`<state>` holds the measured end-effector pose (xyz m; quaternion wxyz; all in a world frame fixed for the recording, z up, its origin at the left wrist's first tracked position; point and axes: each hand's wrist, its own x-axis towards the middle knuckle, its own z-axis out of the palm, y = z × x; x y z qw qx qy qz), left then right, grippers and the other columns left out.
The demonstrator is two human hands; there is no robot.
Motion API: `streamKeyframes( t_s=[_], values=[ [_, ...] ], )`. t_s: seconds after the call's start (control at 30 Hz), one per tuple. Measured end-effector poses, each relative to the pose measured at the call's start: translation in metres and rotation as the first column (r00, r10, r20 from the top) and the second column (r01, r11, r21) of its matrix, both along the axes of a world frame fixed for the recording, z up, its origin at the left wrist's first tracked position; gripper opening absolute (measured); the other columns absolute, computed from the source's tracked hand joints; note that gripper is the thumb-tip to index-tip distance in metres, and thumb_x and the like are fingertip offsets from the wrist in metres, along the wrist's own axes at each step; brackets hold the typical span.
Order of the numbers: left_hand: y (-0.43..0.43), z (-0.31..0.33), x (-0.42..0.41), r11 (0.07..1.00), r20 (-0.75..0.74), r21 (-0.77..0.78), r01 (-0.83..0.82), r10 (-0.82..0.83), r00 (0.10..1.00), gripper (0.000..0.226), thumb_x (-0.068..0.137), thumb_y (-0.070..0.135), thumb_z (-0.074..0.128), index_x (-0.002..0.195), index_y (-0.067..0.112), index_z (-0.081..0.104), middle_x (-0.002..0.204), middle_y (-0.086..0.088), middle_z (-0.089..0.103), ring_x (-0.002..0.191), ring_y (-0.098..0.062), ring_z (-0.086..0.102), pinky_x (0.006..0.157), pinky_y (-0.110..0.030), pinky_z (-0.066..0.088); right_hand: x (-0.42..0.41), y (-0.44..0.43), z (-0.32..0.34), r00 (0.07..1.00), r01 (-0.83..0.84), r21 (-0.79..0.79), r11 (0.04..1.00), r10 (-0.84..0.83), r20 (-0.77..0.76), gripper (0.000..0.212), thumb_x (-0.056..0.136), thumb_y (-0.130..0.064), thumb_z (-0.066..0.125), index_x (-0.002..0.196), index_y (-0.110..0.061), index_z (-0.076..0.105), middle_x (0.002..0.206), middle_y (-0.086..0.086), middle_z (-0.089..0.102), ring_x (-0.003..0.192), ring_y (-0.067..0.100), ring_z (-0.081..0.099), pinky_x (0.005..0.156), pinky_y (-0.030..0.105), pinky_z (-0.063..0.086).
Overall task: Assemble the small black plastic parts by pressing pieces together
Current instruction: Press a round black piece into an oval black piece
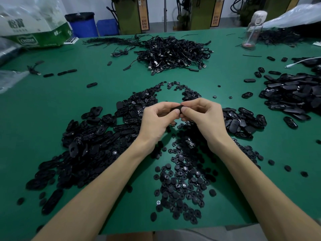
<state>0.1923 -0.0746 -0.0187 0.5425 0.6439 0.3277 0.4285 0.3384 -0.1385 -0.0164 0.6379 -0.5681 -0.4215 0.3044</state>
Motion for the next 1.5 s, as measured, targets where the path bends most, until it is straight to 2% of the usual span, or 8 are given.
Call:
streamKeyframes(
  t_s=[0.37,0.57,0.93,1.17,1.23,1.33,1.43,1.5],
  values=[
    [-0.002,0.005,0.003,0.993,-0.013,-0.085,-0.078,0.077,0.997,0.017,0.086,-0.006,0.070,0.094,0.007,0.075,0.080,-0.009,0.076,0.070,-0.011,0.071,0.068,-0.019,0.057,-0.008,-0.001,-0.001,0.976,0.023,0.009,1.000,-0.025,0.218,0.009,0.087,-0.008,0.079,0.088,-0.016,0.077,0.076,-0.002,0.078,0.075,0.014,0.077,0.078,0.034,0.063],
    [0.003,0.005,-0.003,0.998,0.022,-0.053,0.013,-0.012,1.000,0.017,0.092,-0.001,0.073,0.108,0.002,0.077,0.094,-0.012,0.080,0.092,-0.028,0.077,0.085,-0.032,0.062,-0.005,-0.002,0.001,0.988,0.046,0.035,0.998,-0.051,0.147,0.006,0.089,-0.008,0.078,0.093,-0.013,0.076,0.081,0.000,0.079,0.077,0.015,0.077,0.073,0.024,0.060],
    [0.006,0.006,-0.003,1.000,0.001,0.009,-0.022,0.022,1.000,0.019,0.089,-0.005,0.075,0.108,-0.004,0.076,0.095,-0.018,0.078,0.090,-0.035,0.075,0.083,-0.035,0.063,-0.006,-0.002,0.001,0.993,0.049,0.033,0.998,-0.052,0.107,0.006,0.090,-0.007,0.076,0.094,-0.011,0.075,0.082,0.003,0.079,0.077,0.019,0.077,0.076,0.029,0.061],
    [0.008,0.015,-0.009,0.970,-0.208,0.243,-0.028,0.080,0.975,0.017,0.091,0.010,0.078,0.107,0.009,0.078,0.094,0.000,0.079,0.088,-0.009,0.075,0.084,-0.022,0.059,-0.009,-0.005,0.003,0.948,0.127,0.049,0.991,-0.136,0.289,0.006,0.093,-0.012,0.074,0.097,-0.017,0.074,0.085,-0.002,0.076,0.081,0.011,0.073,0.076,0.022,0.057],
    [0.012,0.022,-0.014,0.915,-0.404,0.403,-0.033,0.209,0.891,0.017,0.094,0.020,0.075,0.111,0.016,0.076,0.103,0.006,0.075,0.093,-0.003,0.069,0.090,-0.020,0.055,-0.009,-0.004,0.005,0.860,0.231,0.092,0.969,-0.248,0.447,0.008,0.095,-0.011,0.070,0.098,-0.018,0.071,0.092,-0.005,0.070,0.082,0.005,0.066,0.077,0.015,0.052],
    [0.024,0.033,-0.030,0.834,-0.655,0.549,-0.053,0.469,0.592,0.020,0.096,0.029,0.069,0.110,0.014,0.071,0.112,-0.003,0.065,0.105,-0.017,0.062,0.102,-0.030,0.049,-0.002,-0.006,0.008,0.723,0.353,0.106,0.930,-0.343,0.600,0.009,0.098,-0.007,0.063,0.104,-0.013,0.067,0.103,0.000,0.059,0.086,0.010,0.058,0.083,0.022,0.051],
    [0.039,0.044,-0.052,0.870,-0.833,0.493,-0.029,0.481,0.272,0.041,0.087,0.048,0.074,0.091,0.008,0.069,0.097,-0.013,0.068,0.095,-0.030,0.065,0.094,-0.046,0.054,0.006,-0.007,0.007,0.569,0.455,0.048,0.889,-0.332,0.752,0.012,0.098,-0.004,0.058,0.109,-0.005,0.063,0.111,0.008,0.055,0.098,0.024,0.056,0.082,0.040,0.051],
    [0.045,0.049,-0.060,0.924,-0.909,0.381,-0.027,0.380,0.173,0.050,0.081,0.053,0.079,0.086,0.005,0.066,0.092,-0.016,0.068,0.093,-0.035,0.064,0.089,-0.050,0.055,0.012,-0.007,0.006,0.499,0.512,0.006,0.859,-0.302,0.812,0.016,0.096,0.000,0.057,0.111,-0.003,0.063,0.113,0.012,0.054,0.102,0.030,0.054,0.079,0.041,0.048]
  ],
)
